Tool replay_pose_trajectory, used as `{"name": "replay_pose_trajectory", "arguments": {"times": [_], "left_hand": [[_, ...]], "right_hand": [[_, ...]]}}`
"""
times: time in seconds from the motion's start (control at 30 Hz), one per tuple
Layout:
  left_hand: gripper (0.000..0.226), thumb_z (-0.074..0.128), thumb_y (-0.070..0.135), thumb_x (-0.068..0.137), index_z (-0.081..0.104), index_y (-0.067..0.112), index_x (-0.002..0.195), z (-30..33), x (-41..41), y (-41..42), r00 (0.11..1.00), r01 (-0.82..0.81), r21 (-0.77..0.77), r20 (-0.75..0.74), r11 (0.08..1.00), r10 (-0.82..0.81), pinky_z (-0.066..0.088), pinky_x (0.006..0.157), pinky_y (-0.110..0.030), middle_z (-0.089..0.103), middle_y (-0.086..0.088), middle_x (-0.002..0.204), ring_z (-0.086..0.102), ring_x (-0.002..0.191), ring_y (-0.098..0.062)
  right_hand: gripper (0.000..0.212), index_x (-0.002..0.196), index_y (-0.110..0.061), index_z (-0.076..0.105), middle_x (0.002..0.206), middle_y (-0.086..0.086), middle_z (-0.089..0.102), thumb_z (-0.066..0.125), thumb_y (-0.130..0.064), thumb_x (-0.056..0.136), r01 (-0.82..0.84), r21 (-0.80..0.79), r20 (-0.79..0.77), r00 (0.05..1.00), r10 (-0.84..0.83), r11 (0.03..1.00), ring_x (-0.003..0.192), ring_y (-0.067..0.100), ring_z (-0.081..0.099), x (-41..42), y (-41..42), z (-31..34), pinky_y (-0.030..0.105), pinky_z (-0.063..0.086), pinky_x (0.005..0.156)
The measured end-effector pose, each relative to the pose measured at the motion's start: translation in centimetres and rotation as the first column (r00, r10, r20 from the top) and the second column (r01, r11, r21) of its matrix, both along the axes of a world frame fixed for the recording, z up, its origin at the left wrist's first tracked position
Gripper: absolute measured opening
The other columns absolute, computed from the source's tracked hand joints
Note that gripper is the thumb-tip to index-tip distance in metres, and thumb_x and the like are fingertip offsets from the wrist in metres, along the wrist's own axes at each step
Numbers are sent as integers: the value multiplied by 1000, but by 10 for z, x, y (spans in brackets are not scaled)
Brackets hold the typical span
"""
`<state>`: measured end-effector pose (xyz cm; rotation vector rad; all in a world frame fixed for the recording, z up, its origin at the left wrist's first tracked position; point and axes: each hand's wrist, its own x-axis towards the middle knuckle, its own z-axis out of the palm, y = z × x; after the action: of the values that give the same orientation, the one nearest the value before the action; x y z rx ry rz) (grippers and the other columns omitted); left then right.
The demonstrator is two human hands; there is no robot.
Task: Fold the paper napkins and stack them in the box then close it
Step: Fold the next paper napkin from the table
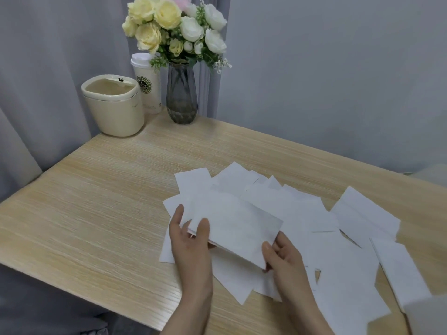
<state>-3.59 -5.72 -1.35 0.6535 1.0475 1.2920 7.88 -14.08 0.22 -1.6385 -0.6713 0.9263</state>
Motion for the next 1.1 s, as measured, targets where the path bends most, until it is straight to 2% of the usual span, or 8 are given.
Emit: {"name": "replay_pose_trajectory", "arguments": {"times": [0.2,0.4,0.53,0.63,0.77,0.87,1.03,1.1], "left_hand": [[49,60,5,94,59,45,122,-8,8,-9,993,114,-4,-29,993,-114,58,64,-33,68,1,117,71,96,-18],[43,59,8,96,61,48,111,-5,24,-27,988,142,-3,-54,990,-142,49,103,-45,63,20,124,60,119,-6],[42,57,9,97,58,43,120,-2,33,-36,985,170,-4,-24,985,-170,47,104,-46,63,15,130,61,118,-11],[44,56,8,97,55,36,131,0,38,-39,977,210,22,-33,978,-209,58,85,-41,64,16,129,69,100,-12],[42,55,6,97,56,37,126,4,43,-41,951,299,37,-95,954,-294,57,69,-40,70,30,103,66,58,-14],[43,55,7,97,57,44,118,9,45,-47,941,315,24,-137,949,-309,55,69,-36,66,38,104,67,56,-21],[48,57,7,96,59,50,116,18,51,-60,959,266,36,-115,963,-261,54,92,-45,60,9,133,72,77,-31],[53,57,7,96,59,56,115,21,54,-65,952,291,65,-116,955,-282,54,88,-40,58,12,128,71,68,-31]], "right_hand": [[27,106,-23,62,72,-14,68,43,-5,99,82,68,75,993,-87,994,62,-4,58,19,-8,4,11,41,50],[47,142,-36,33,98,-4,54,40,-14,101,166,71,72,983,-171,983,74,13,47,18,-17,2,7,44,58],[49,137,-45,25,90,-9,62,39,-14,102,198,85,98,974,-206,976,55,6,44,21,-25,3,6,43,57],[52,135,-50,25,77,-19,62,41,-14,101,214,92,130,966,-225,972,53,2,45,28,-31,4,7,44,59],[52,140,-47,34,102,-16,66,41,-13,101,207,83,148,965,-217,975,63,0,51,37,-40,5,10,45,61],[55,141,-46,36,93,-12,60,46,-12,99,236,116,129,960,-250,965,68,-5,54,42,-48,8,7,45,62],[45,122,-45,60,96,-27,67,56,-11,94,261,228,129,947,-295,938,59,7,43,44,-65,14,9,46,64],[39,109,-43,69,96,-20,70,58,-10,93,277,239,114,944,-310,931,68,6,47,45,-72,15,12,47,69]]}}
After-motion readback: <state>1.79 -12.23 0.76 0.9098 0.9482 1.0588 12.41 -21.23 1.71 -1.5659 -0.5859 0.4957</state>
